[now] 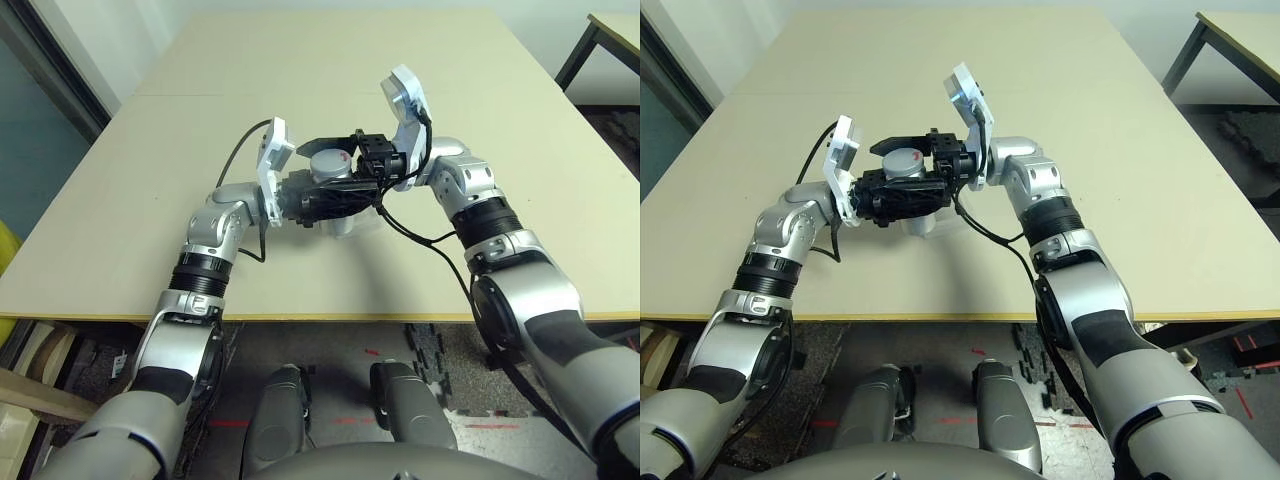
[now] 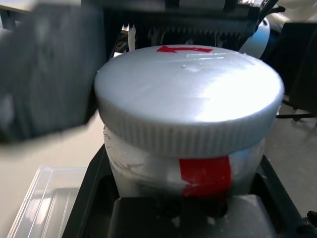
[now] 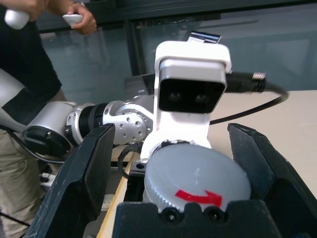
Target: Pour the medicine from the bottle into the box.
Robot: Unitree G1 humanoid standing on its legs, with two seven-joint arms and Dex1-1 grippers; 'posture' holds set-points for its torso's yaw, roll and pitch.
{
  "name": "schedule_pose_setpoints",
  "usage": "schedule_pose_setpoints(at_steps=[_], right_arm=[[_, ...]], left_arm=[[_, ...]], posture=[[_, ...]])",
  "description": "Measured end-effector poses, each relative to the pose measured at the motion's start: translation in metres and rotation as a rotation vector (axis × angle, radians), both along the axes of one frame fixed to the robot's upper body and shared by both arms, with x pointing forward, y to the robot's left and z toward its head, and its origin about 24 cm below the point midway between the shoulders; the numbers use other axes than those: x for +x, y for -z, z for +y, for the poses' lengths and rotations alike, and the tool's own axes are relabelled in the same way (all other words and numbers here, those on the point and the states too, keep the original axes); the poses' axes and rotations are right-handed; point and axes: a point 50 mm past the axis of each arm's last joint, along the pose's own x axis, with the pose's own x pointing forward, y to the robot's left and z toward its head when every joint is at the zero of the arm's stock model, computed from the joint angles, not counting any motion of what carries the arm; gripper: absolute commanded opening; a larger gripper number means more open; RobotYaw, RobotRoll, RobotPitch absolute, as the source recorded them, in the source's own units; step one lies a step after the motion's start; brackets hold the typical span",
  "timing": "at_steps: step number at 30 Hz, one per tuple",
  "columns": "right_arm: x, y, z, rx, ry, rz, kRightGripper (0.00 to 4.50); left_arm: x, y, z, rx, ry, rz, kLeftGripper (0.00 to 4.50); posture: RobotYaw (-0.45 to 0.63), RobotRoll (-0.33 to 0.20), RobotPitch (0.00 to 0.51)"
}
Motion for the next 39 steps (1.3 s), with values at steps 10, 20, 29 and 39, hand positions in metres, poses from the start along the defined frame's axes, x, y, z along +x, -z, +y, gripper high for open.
schedule_pose_setpoints(at_steps=[10,20,29,39], right_arm=[[0.005,0.001,-0.004,-0.029,0.061,-0.004,4.50],[0.009,0.005,-0.004,-0.060,0.099,-0.008,4.50],[0.011,0.007,-0.003,-0.070,0.119,-0.005,4.50],[0.012,0.005,-0.002,-0.071,0.121,-0.001,4.50]], left_arm=[[0.001,0.004,0.002,0.017,-0.011,0.003,2.71],[0.001,0.005,0.000,0.027,-0.006,-0.010,2.71],[0.001,0.003,0.001,0.028,-0.011,-0.033,2.71],[0.003,0.001,0.002,0.028,-0.020,-0.085,2.71]], posture=[[-0.18,0.000,0.095],[-0.17,0.000,0.095],[-0.17,0.000,0.099],[-0.17,0.000,0.099]])
